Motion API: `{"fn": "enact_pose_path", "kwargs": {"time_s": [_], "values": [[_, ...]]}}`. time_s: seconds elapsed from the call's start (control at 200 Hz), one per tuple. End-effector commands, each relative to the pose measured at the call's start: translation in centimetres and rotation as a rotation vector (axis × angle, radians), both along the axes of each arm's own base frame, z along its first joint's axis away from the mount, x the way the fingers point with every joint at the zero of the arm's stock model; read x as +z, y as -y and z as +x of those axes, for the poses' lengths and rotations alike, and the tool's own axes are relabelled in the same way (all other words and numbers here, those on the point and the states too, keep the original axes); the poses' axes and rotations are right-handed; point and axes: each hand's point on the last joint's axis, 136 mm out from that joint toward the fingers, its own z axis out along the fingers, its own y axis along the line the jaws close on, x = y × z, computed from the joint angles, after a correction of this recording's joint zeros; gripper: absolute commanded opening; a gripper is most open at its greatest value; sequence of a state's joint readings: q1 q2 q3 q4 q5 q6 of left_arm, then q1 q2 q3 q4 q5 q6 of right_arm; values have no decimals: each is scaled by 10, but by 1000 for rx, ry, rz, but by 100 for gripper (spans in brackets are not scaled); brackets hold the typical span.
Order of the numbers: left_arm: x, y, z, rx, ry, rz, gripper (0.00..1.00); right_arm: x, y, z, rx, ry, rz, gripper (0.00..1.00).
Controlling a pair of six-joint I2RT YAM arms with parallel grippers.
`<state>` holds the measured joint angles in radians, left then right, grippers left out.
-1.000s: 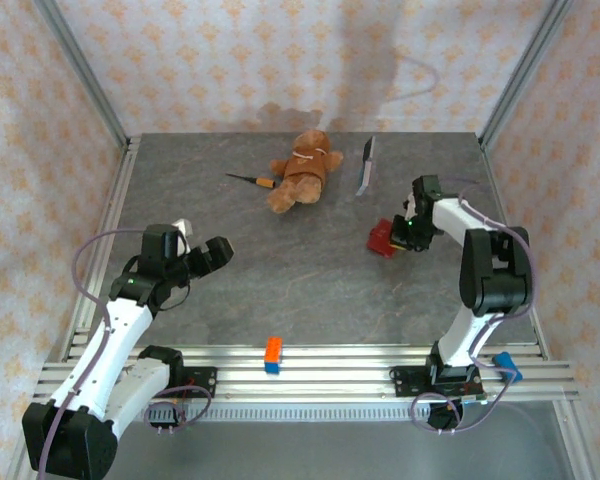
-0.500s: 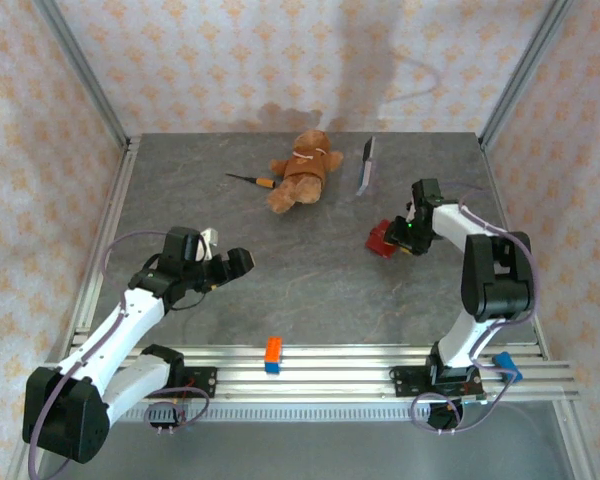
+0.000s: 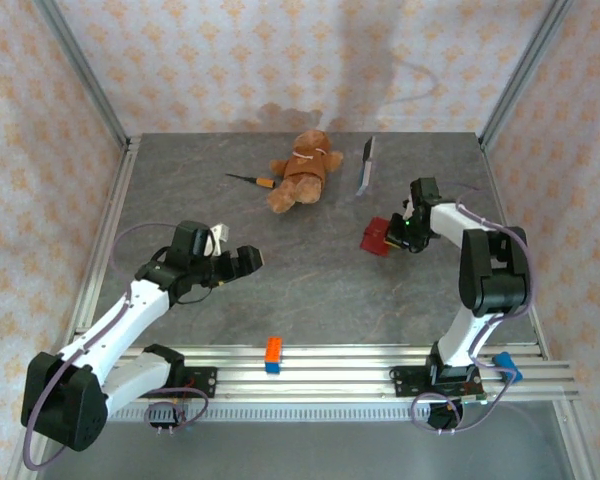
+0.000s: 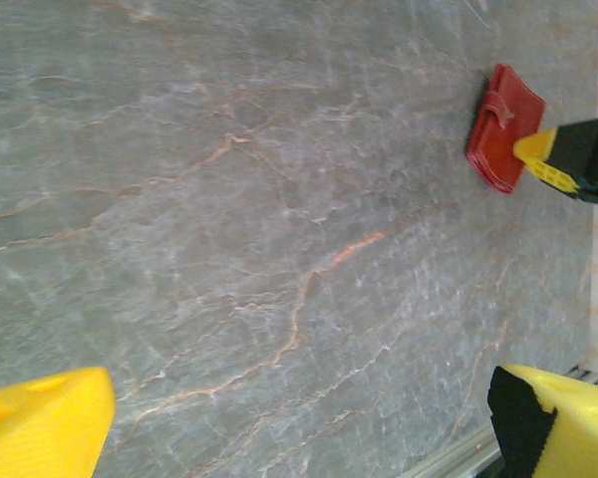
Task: Put the credit cards into the card holder
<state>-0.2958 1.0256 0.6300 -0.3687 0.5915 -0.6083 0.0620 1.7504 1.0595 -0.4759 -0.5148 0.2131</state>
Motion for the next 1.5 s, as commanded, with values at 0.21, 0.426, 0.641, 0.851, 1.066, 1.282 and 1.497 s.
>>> {"fn": "enact_pose_path", "kwargs": {"time_s": [0.21,0.426,0.641,0.851,1.066,1.282,1.497], "values": [[18,33,1,-106,43,-144,98,53,-100,-62,244,87,190,0],[22,57,1,-176,8,-289,90,74,-185,-92,393,112,343,0],[45,76,-4,-242,9,-419,79,110,-229,-100,503,166,460,0],[26,63,-5,-232,-29,-262,80,128,-243,-104,554,166,550,0],[40,69,5,-235,31,-304,63,129,-260,-111,609,158,564,0],[28,58,5,-226,27,-195,9,118,-258,-108,590,165,506,21],[-15,-8,-10,-163,-55,285,3,108,-213,-79,475,216,194,47]]}}
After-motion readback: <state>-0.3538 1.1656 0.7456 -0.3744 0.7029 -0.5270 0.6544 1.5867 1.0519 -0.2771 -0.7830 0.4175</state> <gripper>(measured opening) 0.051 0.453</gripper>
